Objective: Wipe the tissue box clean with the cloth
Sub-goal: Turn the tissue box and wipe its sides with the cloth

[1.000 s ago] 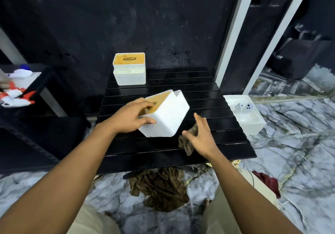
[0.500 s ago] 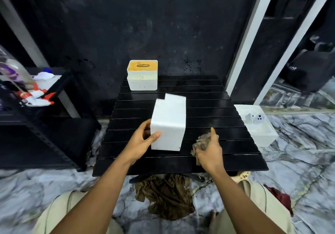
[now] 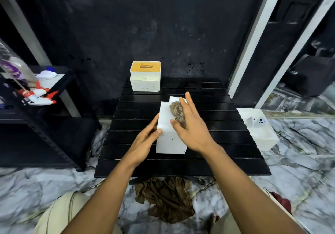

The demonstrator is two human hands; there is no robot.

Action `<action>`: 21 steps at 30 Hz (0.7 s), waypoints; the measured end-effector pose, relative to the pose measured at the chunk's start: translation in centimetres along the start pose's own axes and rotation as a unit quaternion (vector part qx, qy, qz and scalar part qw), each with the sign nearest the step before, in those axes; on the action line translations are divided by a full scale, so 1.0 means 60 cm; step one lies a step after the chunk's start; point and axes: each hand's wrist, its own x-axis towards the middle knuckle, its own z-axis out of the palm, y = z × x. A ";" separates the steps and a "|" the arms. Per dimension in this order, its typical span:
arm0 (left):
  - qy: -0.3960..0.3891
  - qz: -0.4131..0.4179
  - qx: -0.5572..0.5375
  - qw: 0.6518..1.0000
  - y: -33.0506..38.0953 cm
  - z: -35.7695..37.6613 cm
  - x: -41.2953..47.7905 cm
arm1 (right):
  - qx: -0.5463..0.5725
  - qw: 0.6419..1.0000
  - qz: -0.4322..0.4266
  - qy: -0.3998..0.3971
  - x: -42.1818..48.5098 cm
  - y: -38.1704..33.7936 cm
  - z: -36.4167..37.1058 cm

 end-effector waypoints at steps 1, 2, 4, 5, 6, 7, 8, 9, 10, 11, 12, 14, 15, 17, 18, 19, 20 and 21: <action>-0.001 0.001 0.008 1.000 -0.003 0.001 0.000 | -0.042 0.999 0.012 0.001 0.014 0.007 0.000; -0.001 0.001 0.020 1.000 -0.006 0.002 0.000 | -0.071 0.997 0.032 0.002 0.028 0.010 -0.002; 0.001 0.003 0.046 0.999 -0.009 0.004 -0.001 | -0.105 0.992 0.066 0.014 0.057 0.015 -0.006; 0.003 0.004 0.056 0.998 -0.010 0.005 0.000 | -0.113 0.991 0.067 0.022 0.066 0.013 -0.009; 0.007 0.004 0.060 0.998 -0.011 0.007 0.000 | -0.116 0.992 0.050 0.018 0.070 0.010 -0.008; 0.012 0.004 0.062 0.998 -0.012 0.009 0.001 | -0.119 0.993 0.008 -0.004 0.067 0.004 -0.006; 0.014 0.005 0.068 0.998 -0.012 0.009 0.001 | -0.120 0.991 -0.049 -0.038 0.060 -0.005 -0.004; 0.015 0.008 0.077 0.997 -0.011 0.009 0.001 | -0.122 0.984 -0.102 -0.076 0.049 -0.011 0.001; 0.016 0.012 0.086 0.996 -0.008 0.008 0.001 | -0.123 0.977 -0.137 -0.107 0.035 -0.014 0.004; 0.014 0.014 0.093 0.996 -0.008 0.007 0.001 | -0.129 0.973 -0.152 -0.119 0.027 -0.009 0.005; 0.010 0.014 0.094 0.995 -0.008 0.006 0.003 | -0.135 0.974 -0.146 -0.108 0.028 0.000 0.003; 0.007 0.016 0.092 0.996 -0.012 0.004 0.005 | -0.147 0.985 -0.046 -0.079 0.044 0.014 -0.003; 0.008 0.019 0.095 0.995 -0.013 0.004 0.005 | -0.143 0.986 0.033 -0.074 0.056 0.016 -0.009; 0.013 0.027 0.103 0.994 -0.015 0.006 0.004 | -0.135 0.980 0.125 -0.073 0.073 0.012 -0.013; 0.016 0.027 0.104 0.994 -0.015 0.007 0.003 | -0.155 0.979 0.108 -0.075 0.071 0.004 -0.011; 0.019 0.024 0.105 0.994 -0.016 0.007 0.002 | -0.184 0.979 0.054 -0.073 0.063 -0.005 -0.006; 0.020 0.021 0.108 0.994 -0.016 0.006 0.002 | -0.202 0.977 -0.024 -0.067 0.047 -0.015 0.001; 0.020 0.018 0.115 0.993 -0.016 0.006 0.001 | -0.205 0.972 -0.098 -0.065 0.025 -0.023 0.006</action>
